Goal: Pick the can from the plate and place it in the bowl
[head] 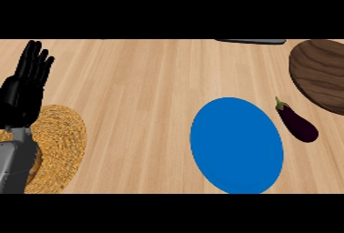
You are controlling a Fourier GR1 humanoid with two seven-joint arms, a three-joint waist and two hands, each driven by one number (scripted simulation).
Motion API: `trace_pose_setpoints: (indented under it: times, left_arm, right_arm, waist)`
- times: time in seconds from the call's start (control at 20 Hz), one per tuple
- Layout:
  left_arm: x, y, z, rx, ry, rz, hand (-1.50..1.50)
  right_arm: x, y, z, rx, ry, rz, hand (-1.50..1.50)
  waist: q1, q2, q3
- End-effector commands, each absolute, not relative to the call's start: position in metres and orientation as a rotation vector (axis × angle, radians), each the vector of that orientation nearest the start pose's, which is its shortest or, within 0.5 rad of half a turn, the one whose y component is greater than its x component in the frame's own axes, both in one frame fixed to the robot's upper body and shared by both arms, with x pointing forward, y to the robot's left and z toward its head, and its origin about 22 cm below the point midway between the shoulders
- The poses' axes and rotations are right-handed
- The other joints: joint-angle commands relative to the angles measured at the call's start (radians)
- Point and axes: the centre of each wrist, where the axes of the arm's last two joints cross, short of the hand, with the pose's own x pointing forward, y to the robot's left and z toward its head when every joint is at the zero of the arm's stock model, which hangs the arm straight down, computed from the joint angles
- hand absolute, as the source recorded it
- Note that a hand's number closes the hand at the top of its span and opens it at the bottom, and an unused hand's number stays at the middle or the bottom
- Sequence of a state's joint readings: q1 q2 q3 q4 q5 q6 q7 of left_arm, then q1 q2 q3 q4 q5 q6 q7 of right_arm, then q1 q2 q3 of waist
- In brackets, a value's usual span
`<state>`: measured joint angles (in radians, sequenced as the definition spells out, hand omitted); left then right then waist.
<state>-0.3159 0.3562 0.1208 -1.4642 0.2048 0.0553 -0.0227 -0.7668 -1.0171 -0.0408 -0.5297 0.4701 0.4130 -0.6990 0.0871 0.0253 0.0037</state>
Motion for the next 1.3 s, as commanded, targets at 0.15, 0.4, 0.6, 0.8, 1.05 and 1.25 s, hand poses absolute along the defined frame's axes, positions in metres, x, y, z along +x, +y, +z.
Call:
trace_pose_setpoints:
  times: [0.15, 0.4, 0.6, 0.8, 1.05, 1.25]
  left_arm:
    - [0.317, 0.292, 0.09, 0.162, -1.828, -0.017, 0.0]
    - [0.318, 0.309, 0.096, 0.152, -1.82, -0.014, 0.0]
    - [0.317, 0.296, 0.09, 0.164, -1.827, -0.021, 0.0]
    - [0.311, 0.312, 0.093, 0.176, -1.828, -0.024, 0.0]
    - [0.312, 0.314, 0.098, 0.18, -1.833, -0.012, 0.0]
    - [0.31, 0.312, 0.093, 0.178, -1.836, -0.01, 0.0]
  right_arm:
    - [0.363, -0.496, 0.167, -0.653, -1.378, 1.032, 1.5]
    - [0.377, -0.474, 0.131, -0.511, -1.363, 0.905, -1.5]
    - [0.376, -0.474, 0.122, -0.345, -1.466, 0.769, -1.5]
    - [0.372, -0.484, 0.133, -0.381, -1.644, 0.572, -1.5]
    - [0.354, -0.508, 0.14, -0.455, -1.71, 0.346, -1.5]
    - [0.33, -0.538, 0.155, -0.503, -1.706, 0.227, -1.5]
  waist:
    - [-0.005, 0.006, 0.001]
    - [-0.004, 0.006, 0.001]
    - [-0.015, 0.005, 0.002]
    - [-0.005, 0.007, 0.004]
    - [-0.01, 0.011, 0.004]
    - [-0.004, 0.017, 0.006]
